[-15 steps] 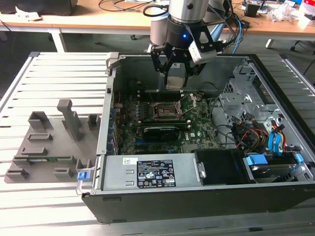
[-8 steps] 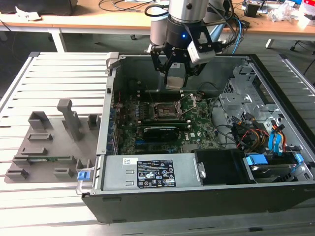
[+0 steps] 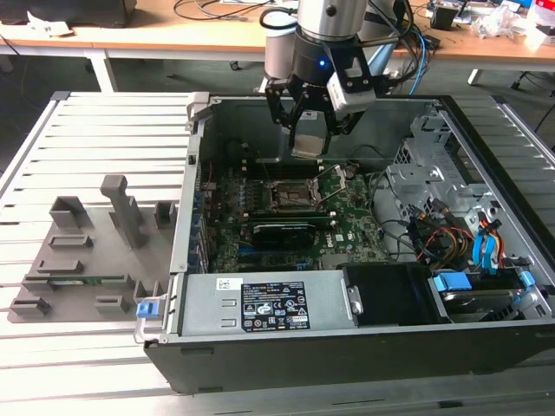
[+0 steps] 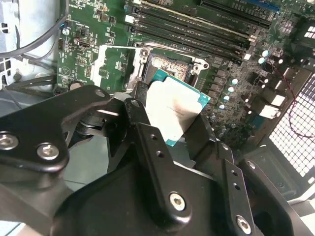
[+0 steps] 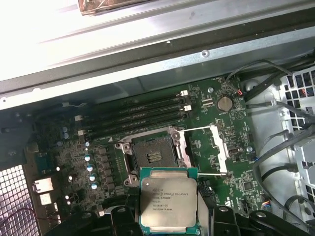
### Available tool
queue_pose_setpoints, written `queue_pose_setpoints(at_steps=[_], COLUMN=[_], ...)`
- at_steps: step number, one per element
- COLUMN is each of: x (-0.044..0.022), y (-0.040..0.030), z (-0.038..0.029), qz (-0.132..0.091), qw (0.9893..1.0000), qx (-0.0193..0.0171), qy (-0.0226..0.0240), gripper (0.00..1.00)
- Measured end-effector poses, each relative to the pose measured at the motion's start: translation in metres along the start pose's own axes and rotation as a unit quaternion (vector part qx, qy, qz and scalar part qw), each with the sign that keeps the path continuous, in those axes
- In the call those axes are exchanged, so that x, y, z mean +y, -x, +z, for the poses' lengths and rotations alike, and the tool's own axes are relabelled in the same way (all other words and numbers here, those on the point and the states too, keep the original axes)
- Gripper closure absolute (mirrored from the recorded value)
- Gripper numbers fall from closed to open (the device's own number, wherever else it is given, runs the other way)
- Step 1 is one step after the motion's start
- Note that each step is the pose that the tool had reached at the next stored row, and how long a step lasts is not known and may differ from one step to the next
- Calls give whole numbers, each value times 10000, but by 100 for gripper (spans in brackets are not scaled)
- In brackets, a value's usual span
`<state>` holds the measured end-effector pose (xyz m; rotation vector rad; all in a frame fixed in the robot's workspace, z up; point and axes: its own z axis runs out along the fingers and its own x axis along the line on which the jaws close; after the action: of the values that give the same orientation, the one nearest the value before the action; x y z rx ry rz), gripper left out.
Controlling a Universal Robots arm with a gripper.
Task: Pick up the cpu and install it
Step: 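Place the cpu into insertion slot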
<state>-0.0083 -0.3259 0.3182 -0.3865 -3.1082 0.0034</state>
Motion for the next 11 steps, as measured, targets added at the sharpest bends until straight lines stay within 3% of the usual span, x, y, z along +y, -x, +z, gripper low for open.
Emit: queue_pose_setpoints(at_steps=[11], x=[0], y=[0], z=[1], qz=[374], qw=[9993], qx=[1], qy=[2], gripper=[45])
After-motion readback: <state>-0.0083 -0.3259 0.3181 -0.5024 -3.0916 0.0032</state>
